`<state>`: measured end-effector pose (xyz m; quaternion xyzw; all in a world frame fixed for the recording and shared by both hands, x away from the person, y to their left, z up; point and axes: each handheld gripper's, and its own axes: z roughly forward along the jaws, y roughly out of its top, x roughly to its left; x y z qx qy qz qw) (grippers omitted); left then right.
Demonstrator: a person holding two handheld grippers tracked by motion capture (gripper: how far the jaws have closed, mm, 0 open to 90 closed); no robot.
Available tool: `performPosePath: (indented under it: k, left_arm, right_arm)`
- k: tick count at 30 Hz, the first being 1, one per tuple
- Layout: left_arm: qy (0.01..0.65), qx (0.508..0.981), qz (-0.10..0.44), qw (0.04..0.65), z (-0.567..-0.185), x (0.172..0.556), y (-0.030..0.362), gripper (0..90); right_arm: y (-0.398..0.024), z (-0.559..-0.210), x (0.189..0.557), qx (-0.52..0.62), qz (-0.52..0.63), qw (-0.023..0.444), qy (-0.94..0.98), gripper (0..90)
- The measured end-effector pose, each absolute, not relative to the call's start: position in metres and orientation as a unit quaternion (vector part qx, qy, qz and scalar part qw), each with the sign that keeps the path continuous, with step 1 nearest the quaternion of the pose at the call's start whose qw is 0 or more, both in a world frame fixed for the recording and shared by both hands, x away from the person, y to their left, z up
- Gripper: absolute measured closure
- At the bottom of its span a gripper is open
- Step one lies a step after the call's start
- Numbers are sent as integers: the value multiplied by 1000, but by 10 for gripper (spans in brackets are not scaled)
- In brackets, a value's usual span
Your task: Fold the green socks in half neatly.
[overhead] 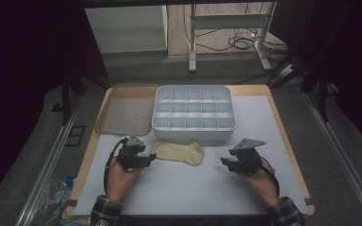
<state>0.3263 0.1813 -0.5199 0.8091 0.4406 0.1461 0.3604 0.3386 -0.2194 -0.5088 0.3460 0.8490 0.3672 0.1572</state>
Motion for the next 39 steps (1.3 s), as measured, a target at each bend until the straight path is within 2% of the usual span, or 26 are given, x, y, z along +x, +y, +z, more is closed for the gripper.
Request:
performPosePath:
  k: [7,17,28,33,39]
  left_arm:
    - [441,808,138,367,-522,336,179,487]
    - [440,806,143,369,-522,345,177,522]
    - [444,804,151,365,-524,351,176,542]
    - [446,804,150,363,-526,353,175,581]
    - [450,804,160,353,-531,355,173,565]
  right_arm:
    - [-205,-509,345,338,367,155,853,539]
    - [-191,-506,357,330,381,131,854,597]
    - [-163,-504,370,313,386,130,858,601]
    - [-147,-502,378,308,385,133,860,601]
    - [-132,-511,389,314,371,127,865,601]
